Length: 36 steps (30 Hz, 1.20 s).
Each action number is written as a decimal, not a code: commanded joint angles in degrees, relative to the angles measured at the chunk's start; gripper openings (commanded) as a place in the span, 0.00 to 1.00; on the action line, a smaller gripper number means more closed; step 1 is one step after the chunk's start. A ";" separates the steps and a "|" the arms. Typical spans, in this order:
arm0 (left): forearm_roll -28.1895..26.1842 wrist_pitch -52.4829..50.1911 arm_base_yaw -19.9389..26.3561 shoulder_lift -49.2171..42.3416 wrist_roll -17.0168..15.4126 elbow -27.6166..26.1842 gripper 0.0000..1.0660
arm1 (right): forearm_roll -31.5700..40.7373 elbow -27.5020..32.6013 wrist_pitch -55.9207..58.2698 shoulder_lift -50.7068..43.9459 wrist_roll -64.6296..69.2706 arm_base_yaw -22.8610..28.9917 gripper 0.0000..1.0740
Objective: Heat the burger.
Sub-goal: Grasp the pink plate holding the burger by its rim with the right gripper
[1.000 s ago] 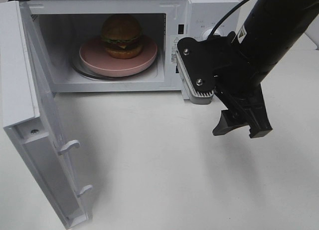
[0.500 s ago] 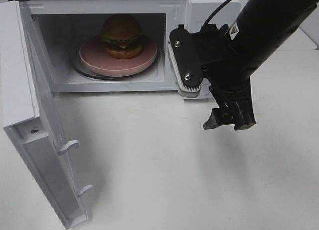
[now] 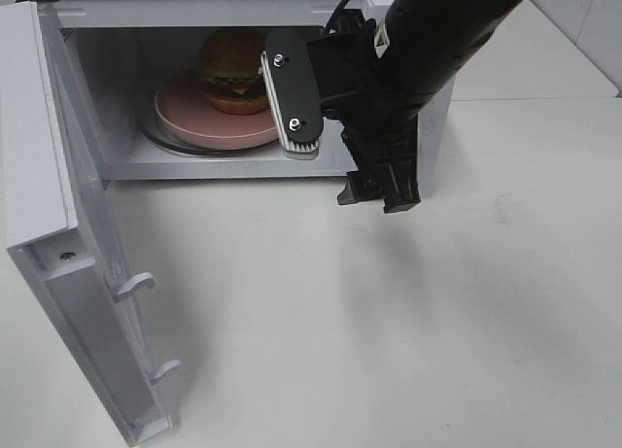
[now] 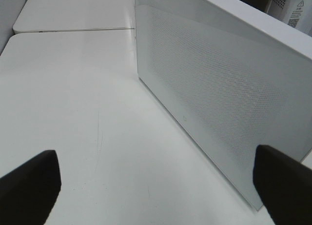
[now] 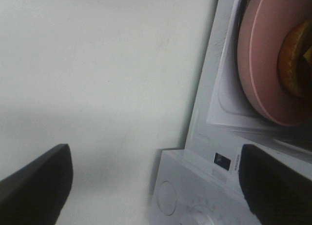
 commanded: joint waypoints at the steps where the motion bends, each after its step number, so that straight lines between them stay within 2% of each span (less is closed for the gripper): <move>1: -0.23 -0.11 0.11 -1.15 -0.40 0.34 0.95 | -0.17 -1.43 -1.66 1.38 0.34 0.17 0.81; 36: -0.23 -0.11 0.11 -1.15 -0.40 0.34 0.95 | -2.58 -22.23 -2.86 22.80 0.69 1.49 0.78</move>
